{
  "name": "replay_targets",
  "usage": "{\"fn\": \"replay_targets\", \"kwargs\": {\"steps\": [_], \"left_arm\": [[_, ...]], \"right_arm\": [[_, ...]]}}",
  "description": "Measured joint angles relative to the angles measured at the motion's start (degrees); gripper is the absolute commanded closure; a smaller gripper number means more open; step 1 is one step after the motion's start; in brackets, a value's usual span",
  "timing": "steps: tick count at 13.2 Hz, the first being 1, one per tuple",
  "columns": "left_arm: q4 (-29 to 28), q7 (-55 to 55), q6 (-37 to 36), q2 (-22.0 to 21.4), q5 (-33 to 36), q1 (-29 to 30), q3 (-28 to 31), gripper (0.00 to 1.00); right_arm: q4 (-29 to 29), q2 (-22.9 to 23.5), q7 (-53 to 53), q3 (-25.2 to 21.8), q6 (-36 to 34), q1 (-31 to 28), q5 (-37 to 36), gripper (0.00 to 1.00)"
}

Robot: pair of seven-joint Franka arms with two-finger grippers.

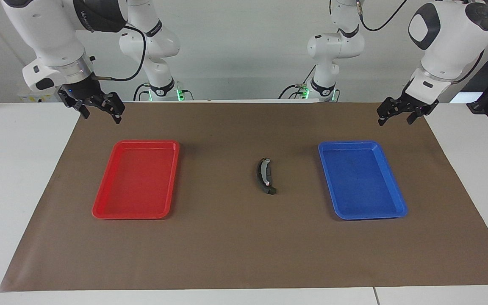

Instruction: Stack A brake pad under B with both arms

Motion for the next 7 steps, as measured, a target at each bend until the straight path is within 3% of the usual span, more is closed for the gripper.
{"fn": "replay_targets", "kwargs": {"steps": [7], "left_arm": [[0.0,0.0,0.0,0.0,0.0,0.0,0.0,0.00]], "right_arm": [[2.3,-0.1,-2.2,-0.7,-2.3,0.3,0.5,0.01]]}}
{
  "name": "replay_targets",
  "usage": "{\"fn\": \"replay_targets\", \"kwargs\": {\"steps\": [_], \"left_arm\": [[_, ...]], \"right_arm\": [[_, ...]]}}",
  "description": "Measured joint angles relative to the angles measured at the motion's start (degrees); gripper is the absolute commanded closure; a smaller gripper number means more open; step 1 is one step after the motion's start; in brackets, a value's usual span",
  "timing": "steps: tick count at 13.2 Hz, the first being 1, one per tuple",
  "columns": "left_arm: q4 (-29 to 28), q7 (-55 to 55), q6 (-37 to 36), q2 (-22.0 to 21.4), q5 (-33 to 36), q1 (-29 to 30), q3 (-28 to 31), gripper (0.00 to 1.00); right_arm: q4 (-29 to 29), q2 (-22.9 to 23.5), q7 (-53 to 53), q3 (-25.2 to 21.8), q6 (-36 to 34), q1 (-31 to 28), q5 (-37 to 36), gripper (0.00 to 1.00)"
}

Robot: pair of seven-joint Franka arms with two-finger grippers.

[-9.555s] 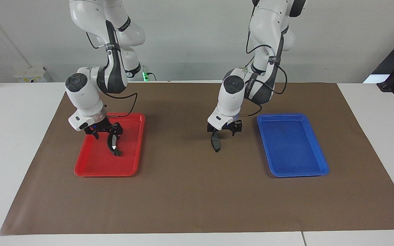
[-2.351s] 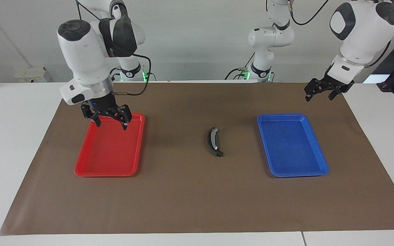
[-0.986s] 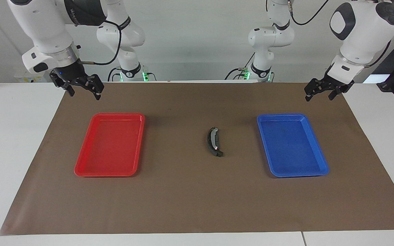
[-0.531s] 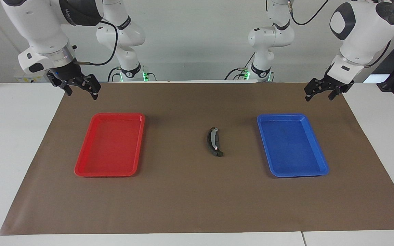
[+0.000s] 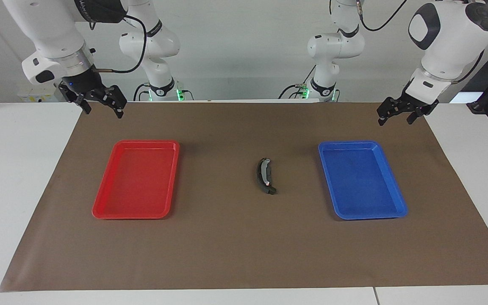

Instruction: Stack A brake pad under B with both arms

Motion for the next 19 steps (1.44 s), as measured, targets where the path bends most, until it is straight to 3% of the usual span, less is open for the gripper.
{"fn": "replay_targets", "kwargs": {"steps": [19], "left_arm": [[0.0,0.0,0.0,0.0,0.0,0.0,0.0,0.00]], "right_arm": [[0.4,0.0,-2.0,-0.4,-0.1,-0.4,-0.1,0.01]]}}
